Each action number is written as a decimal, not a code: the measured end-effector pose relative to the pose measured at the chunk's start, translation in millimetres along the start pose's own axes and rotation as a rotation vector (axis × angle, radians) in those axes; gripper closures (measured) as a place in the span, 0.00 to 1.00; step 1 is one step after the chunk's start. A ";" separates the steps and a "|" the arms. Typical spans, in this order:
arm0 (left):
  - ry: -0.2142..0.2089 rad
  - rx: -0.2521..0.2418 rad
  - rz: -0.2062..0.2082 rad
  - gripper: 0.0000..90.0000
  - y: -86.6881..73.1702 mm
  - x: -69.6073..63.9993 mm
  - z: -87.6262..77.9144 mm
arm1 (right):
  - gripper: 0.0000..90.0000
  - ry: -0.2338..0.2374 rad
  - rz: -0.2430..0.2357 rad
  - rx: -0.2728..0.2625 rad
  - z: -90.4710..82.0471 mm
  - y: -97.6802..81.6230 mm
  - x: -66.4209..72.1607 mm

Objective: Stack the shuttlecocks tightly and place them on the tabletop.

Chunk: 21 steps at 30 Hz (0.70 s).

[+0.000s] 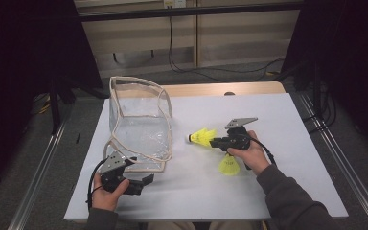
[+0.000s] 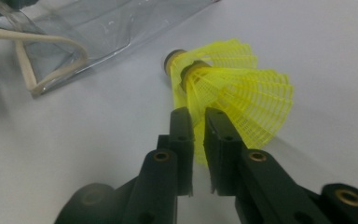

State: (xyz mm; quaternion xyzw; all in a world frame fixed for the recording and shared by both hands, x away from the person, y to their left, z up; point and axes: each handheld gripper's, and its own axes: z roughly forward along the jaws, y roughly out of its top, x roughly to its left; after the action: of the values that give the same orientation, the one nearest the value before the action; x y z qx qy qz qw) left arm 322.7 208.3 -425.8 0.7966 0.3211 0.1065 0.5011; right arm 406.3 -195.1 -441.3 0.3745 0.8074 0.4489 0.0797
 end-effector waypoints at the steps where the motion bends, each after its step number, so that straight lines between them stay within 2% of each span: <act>1: 0.000 0.001 0.000 0.05 -0.1 0.0 0.1 | 0.87 -0.004 -0.007 0.005 0.5 -0.6 -0.3; 3: -0.003 0.000 0.001 0.05 0.2 -0.7 0.7 | 0.81 -0.008 -0.002 0.004 0.8 -1.3 0.0; 9: -0.002 0.000 0.000 0.05 -0.1 -0.1 0.2 | 0.73 -0.021 -0.012 0.001 -2.4 0.3 2.9; 21: -0.004 0.001 0.001 0.05 0.2 -1.0 1.2 | 0.54 -0.047 0.000 -0.016 -15.9 1.6 1.7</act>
State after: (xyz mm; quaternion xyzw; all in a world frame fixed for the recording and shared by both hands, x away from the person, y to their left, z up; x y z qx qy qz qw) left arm 322.6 206.7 -426.0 0.7973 0.3195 0.1050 0.5011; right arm 398.5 -204.0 -430.4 0.3843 0.8016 0.4466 0.1015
